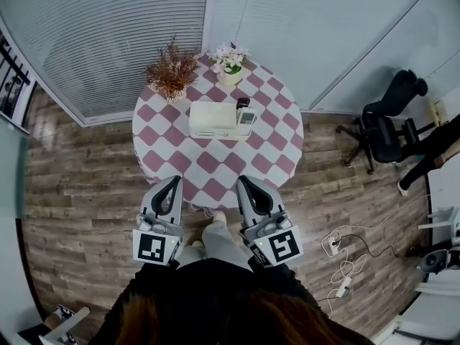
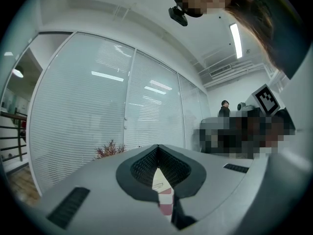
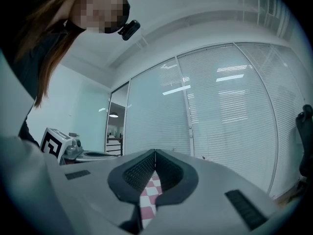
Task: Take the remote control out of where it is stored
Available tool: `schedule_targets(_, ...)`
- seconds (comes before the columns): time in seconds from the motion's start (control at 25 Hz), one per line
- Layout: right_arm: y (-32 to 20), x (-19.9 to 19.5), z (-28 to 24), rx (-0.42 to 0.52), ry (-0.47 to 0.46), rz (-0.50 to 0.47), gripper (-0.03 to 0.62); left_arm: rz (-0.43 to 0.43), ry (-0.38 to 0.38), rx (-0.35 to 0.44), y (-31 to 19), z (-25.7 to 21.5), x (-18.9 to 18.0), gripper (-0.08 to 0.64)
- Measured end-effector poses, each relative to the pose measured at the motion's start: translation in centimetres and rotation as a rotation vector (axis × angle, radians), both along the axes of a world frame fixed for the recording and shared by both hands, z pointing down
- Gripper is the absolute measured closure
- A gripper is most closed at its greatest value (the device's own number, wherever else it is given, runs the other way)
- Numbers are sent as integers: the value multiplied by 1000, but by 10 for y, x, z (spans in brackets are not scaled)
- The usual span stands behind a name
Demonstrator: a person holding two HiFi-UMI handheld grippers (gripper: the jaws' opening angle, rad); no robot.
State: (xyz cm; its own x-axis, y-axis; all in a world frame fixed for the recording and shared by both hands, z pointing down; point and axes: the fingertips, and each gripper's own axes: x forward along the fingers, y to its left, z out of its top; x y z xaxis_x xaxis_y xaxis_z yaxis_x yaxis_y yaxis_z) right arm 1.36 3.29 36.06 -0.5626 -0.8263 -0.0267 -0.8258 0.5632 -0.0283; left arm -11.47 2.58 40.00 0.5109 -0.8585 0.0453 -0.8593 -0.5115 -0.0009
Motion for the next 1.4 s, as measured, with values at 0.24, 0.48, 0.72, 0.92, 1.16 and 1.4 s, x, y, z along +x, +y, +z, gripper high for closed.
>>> schedule_targets(0.24, -24, 14, 0, 2, -10, -12, 578, 0, -13, -3, -21, 0, 18, 554)
schedule_targets(0.48, -48, 28, 6, -36, 1, -29, 578, -12, -11, -11, -44, 0, 33, 554)
schedule_targets(0.72, -70, 42, 4, -24, 4, -69, 578, -23, -6, -12, -67, 1, 54, 554)
schedule_targets(0.92, -84, 50, 6, -23, 8, -106, 578, -42, -3, 5, -83, -3, 67, 554)
schedule_targets(1.16, -97, 55, 8, -32, 20, -140, 578, -60, -2, 0, -95, -5, 77, 554)
schedule_targets(1.4, -103, 58, 7, -13, 9, -127, 578, -40, 2, -7, -105, -1, 83, 554)
